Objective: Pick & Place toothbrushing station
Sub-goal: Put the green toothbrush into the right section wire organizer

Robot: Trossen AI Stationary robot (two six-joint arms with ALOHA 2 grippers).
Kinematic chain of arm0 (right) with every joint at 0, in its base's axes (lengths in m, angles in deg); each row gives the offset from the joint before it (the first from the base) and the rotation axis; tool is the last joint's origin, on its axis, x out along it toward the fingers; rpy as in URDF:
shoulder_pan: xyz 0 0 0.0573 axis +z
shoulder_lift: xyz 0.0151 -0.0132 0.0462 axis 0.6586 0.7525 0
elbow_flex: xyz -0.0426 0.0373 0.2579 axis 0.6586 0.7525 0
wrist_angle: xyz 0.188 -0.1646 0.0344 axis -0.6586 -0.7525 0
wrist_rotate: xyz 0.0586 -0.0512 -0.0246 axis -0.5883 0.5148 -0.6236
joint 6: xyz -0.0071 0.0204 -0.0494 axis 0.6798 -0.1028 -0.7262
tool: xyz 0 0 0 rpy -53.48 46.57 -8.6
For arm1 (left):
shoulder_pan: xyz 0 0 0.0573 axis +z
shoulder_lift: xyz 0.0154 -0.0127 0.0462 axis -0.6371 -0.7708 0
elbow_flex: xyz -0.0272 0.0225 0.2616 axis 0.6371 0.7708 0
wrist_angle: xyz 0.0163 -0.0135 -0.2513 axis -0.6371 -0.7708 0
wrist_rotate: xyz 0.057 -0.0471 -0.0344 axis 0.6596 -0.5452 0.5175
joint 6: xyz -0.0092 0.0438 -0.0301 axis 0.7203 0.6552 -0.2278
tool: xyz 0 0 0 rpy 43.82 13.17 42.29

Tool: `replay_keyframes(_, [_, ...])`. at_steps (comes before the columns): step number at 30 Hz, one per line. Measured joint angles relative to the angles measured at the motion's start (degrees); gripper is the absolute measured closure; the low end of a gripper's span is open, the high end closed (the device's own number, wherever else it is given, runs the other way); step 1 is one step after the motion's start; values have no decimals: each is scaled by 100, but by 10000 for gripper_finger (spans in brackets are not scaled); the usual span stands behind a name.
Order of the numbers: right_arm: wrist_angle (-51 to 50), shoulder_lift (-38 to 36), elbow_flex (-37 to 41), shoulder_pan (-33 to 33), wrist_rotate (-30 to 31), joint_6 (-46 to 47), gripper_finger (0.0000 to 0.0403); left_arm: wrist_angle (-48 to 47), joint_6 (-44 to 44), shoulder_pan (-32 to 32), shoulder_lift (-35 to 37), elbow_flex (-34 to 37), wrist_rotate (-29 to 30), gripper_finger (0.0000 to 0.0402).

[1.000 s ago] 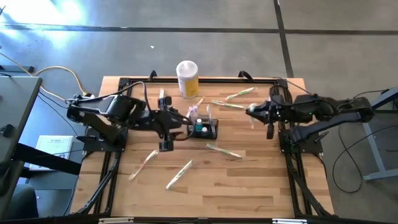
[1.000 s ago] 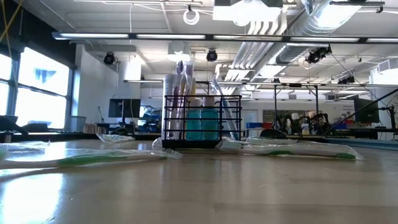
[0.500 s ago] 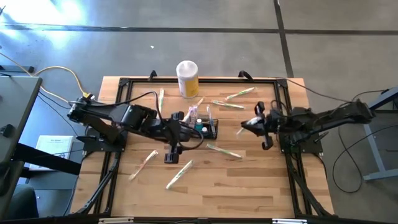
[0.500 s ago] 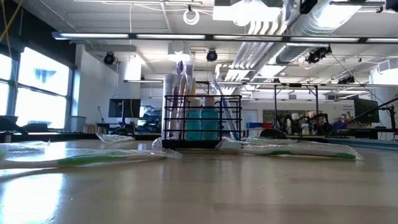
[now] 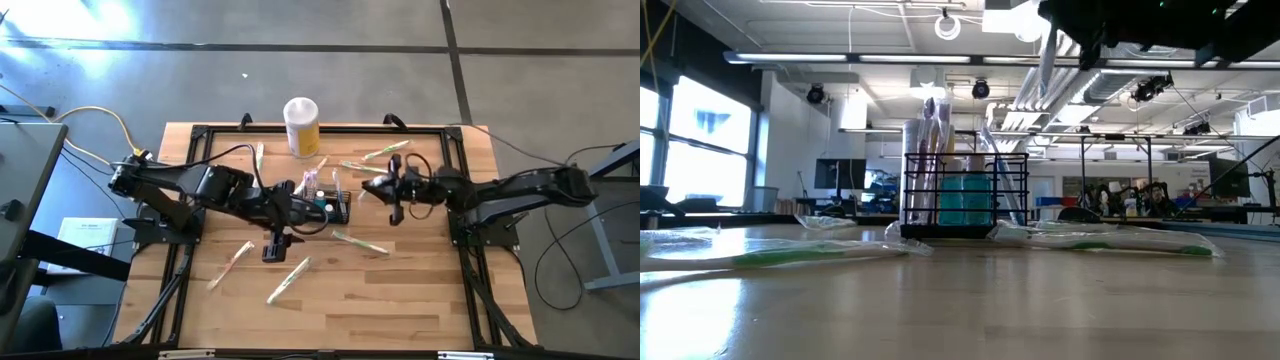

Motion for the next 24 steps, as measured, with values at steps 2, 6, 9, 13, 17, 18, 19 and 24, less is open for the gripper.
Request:
replay_keyframes(2, [228,281,0,-268,-372,236,386,-2,0,-2,0,0,-16,185])
replay_keyframes(6, [727,832,2,-591,-825,496,382,-52,7,2,0,1,-14,185])
replay_keyframes(9, [1124,1251,2,-745,-1001,613,388,-114,19,114,0,0,-46,185])
replay_keyframes(13, [1577,1782,0,-940,-1059,664,386,-135,80,227,0,0,-191,185])
replay_keyframes(17, [1808,2163,0,-1092,-1224,821,382,-170,178,307,0,0,-376,185])
replay_keyframes(18, [1799,2237,0,-1130,-1258,830,383,-176,184,328,0,0,-404,185])
replay_keyframes(19, [1796,2304,0,-1161,-1272,830,385,-174,182,334,0,1,-473,185])
replay_keyframes(24, [1845,2590,0,-1318,-1299,902,385,-242,184,337,0,0,-506,185])
